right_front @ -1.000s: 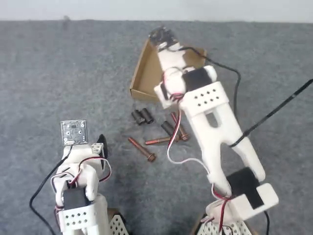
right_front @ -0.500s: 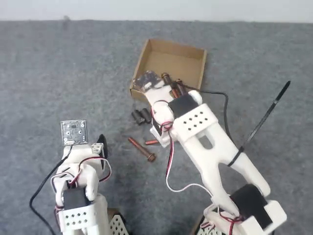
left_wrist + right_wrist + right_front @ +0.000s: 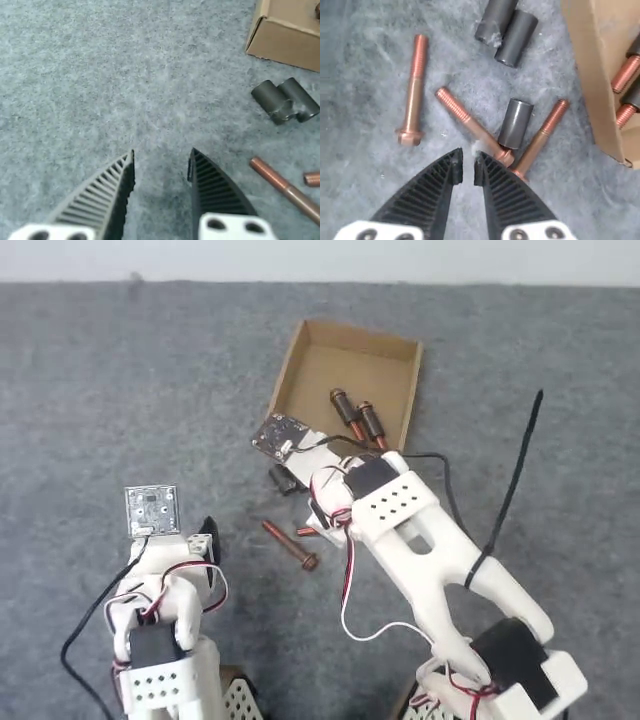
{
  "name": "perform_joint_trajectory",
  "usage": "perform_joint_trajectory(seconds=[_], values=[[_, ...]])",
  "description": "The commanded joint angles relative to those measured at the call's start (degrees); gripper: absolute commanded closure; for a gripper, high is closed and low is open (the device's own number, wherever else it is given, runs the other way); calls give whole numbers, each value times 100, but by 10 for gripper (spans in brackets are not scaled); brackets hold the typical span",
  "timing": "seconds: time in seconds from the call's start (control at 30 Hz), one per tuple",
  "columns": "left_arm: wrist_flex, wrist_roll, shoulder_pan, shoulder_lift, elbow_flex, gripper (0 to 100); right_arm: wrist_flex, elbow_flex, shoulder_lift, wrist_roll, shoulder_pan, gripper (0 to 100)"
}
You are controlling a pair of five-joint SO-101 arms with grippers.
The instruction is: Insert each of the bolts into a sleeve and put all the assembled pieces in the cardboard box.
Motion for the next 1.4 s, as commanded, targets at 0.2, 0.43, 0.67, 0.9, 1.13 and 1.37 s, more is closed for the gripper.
perform_joint_trajectory(seconds=[0.2, 0.43, 0.67, 0.9, 1.13, 1.37], values=[[-9, -53, 9, -70, -101, 831, -541, -26, 40, -352, 435, 914], [-9, -53, 9, -70, -101, 831, -725, -114, 400, -325, 444, 824], [-9, -53, 9, -70, -101, 831, -1253, -123, 1130, -18, 426, 824], [-9, -53, 9, -70, -101, 831, -1244, -589, 1657, -9, 462, 824], [-9, -53, 9, -70, -101, 831, -1218, -985, 2378, 0, 462, 825], [-9, -53, 9, -70, -101, 831, -1007, -1169, 2484, 0, 470, 864]])
